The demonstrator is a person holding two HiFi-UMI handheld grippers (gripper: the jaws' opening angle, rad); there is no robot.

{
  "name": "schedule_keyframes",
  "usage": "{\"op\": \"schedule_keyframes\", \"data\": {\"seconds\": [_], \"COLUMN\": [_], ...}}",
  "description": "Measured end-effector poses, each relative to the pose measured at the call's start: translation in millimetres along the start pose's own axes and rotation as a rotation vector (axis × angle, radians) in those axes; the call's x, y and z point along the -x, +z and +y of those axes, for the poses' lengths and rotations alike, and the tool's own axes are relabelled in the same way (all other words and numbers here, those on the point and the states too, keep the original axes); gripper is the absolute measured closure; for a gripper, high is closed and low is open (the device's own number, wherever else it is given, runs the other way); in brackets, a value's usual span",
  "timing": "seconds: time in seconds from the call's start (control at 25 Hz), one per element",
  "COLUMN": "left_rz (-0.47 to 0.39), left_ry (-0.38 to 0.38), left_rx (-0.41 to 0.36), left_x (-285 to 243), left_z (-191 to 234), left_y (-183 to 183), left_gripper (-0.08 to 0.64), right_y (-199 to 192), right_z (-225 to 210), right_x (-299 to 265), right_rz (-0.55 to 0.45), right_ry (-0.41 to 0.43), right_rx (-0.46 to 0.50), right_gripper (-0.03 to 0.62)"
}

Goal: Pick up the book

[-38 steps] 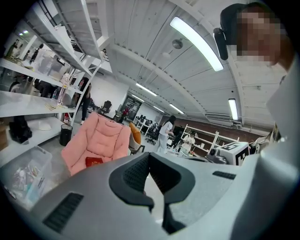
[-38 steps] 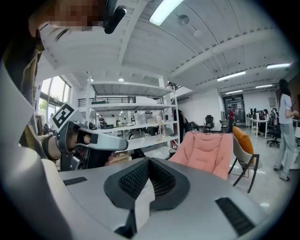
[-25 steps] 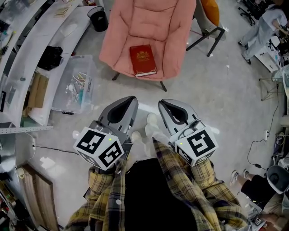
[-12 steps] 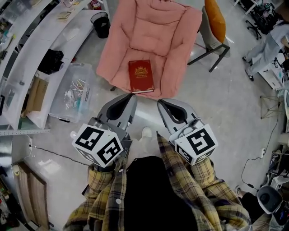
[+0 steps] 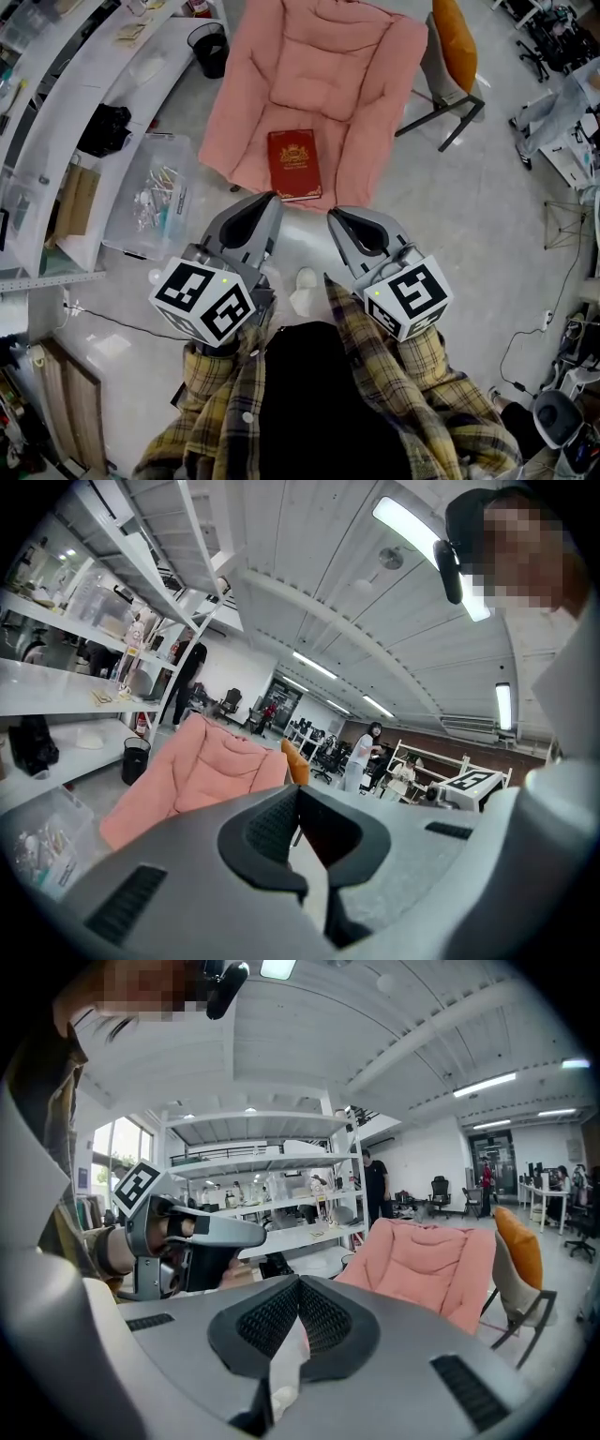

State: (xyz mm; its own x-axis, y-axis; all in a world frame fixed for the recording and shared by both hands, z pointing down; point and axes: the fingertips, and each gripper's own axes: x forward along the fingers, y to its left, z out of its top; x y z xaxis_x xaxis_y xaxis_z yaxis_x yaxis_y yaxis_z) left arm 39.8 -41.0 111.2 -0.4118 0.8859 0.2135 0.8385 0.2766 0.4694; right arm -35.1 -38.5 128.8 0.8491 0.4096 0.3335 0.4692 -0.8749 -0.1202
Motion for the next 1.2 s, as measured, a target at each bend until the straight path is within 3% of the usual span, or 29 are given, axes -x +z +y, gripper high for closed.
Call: {"op": "schedule_keyframes", "data": {"seconds": [0.4, 0.72, 1.2], "left_rz": [0.044, 0.099, 0.229], "left_ry": [-0.08, -0.173, -0.364], "left_rx": [-0.014, -0.054, -0.105], "left_x": [-37.7, -64.7, -109.7], "left_z": [77.0, 144.5, 173.7], "left_y": [49.8, 100.4, 106.4], "left_gripper": [0.557, 0.557, 0.557], "right_y": [25.3, 57.9, 44.6], "right_z": [-20.7, -38.3, -67.8], "right_x": [-85.3, -161.3, -188.5], "right_rz": [0.005, -0.009, -0.013], "right_ry": [-0.069, -0.176, -0.403], "right_rx": [-0.036, -0.083, -0.206], "right_gripper": [0.577, 0.577, 0.577]}}
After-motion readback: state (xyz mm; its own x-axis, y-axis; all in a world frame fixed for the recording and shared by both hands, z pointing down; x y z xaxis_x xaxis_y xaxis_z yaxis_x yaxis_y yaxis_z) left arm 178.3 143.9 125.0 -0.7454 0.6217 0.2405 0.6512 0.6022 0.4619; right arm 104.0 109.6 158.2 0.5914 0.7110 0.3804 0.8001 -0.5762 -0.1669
